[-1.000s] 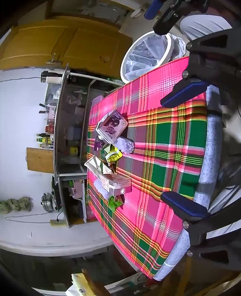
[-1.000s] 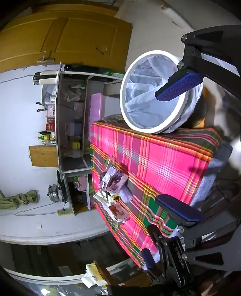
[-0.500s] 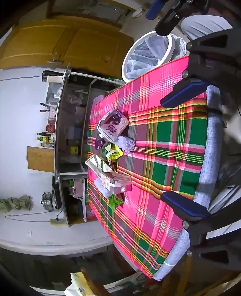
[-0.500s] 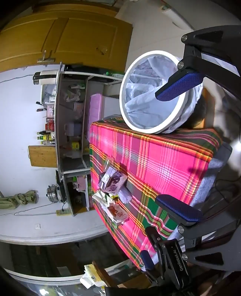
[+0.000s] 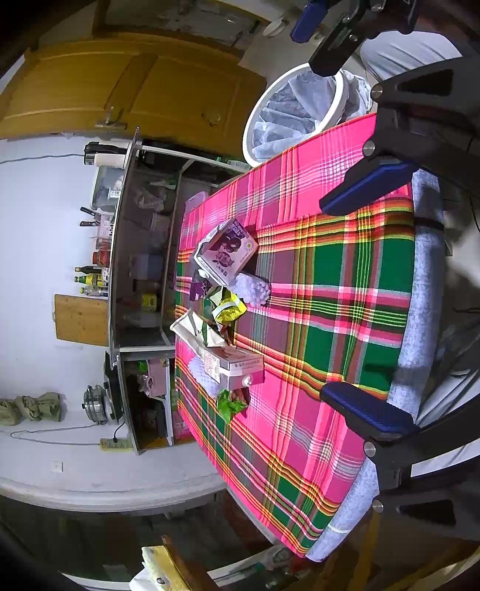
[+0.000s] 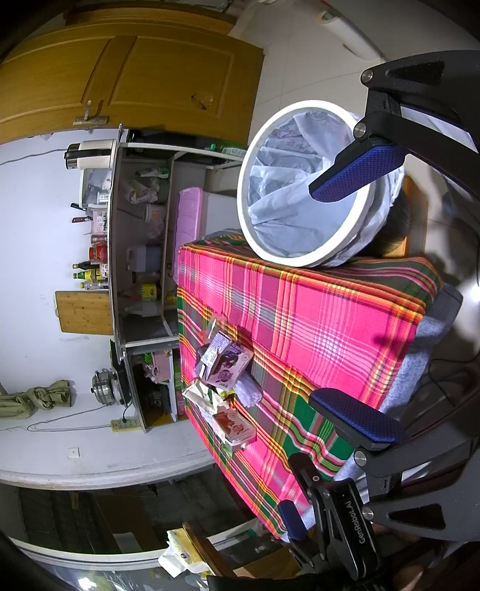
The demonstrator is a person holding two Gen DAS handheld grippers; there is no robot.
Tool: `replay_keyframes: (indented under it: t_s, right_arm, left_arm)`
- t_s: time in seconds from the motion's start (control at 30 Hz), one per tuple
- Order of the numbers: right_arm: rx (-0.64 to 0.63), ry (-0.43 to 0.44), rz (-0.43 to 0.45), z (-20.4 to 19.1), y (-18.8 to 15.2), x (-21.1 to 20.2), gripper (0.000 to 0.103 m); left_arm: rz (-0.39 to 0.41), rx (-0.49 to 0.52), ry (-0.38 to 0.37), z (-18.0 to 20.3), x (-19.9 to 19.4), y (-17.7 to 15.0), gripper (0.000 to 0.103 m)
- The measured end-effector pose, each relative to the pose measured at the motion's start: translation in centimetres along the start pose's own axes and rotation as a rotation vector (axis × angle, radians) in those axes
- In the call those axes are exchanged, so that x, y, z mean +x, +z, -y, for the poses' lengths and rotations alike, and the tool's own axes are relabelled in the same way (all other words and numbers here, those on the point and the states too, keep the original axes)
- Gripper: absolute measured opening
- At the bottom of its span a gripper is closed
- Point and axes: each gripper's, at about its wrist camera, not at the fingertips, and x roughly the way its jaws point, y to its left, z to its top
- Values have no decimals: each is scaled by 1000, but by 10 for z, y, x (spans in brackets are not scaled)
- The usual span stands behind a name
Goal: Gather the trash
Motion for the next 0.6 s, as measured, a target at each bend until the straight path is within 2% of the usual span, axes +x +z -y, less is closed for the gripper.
replay_keyframes:
  t_s: [0.6]
  right_arm:
    - [0,-1,-2,-1,0,0,101]
  left_arm:
    - [5,5,-2,5,-5,3,92]
